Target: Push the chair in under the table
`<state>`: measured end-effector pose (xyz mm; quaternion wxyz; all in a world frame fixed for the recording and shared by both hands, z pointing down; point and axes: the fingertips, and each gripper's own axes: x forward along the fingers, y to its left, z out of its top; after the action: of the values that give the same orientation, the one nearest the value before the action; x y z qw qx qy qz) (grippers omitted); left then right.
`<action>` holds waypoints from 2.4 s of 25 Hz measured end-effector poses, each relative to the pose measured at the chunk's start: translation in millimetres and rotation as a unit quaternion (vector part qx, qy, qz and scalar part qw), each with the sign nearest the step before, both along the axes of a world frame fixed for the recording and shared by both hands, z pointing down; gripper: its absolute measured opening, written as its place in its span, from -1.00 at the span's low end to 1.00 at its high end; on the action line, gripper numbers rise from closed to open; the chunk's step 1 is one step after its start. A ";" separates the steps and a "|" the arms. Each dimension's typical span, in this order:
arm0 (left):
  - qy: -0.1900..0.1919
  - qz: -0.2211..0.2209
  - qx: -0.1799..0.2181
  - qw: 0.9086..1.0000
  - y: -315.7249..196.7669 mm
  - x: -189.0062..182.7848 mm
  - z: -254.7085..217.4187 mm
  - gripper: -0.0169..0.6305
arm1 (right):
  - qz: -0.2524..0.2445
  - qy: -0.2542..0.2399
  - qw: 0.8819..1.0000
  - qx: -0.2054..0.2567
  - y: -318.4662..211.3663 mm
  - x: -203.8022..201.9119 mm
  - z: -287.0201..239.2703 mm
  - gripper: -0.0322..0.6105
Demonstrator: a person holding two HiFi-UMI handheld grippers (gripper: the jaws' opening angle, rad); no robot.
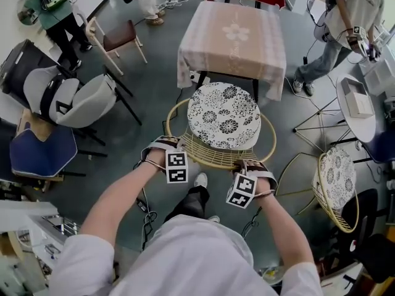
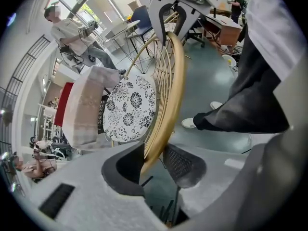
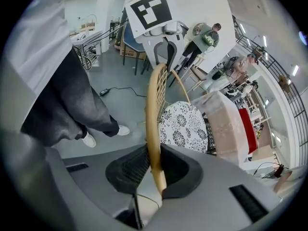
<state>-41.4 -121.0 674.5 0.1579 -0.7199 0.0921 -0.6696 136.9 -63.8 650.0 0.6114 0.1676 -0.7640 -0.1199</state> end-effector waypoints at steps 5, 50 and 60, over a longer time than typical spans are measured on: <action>0.004 0.004 -0.004 1.000 -36.0 4.9 -1.0 -0.59 | 0.013 0.006 1.000 -0.007 -35.5 7.0 3.6 -0.72; 0.015 0.013 -0.012 1.000 -238.9 54.0 -2.5 -0.59 | 0.042 0.029 0.999 -0.010 -249.4 55.1 -4.5 -0.71; 0.005 0.007 -0.027 1.000 -252.8 55.7 -0.3 -0.58 | 0.021 0.012 1.000 -0.019 -264.1 57.2 -3.5 -0.71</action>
<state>14.3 -373.8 674.2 0.1430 -0.7282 0.0699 -0.6667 194.1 -327.9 646.5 0.6259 0.1701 -0.7553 -0.0945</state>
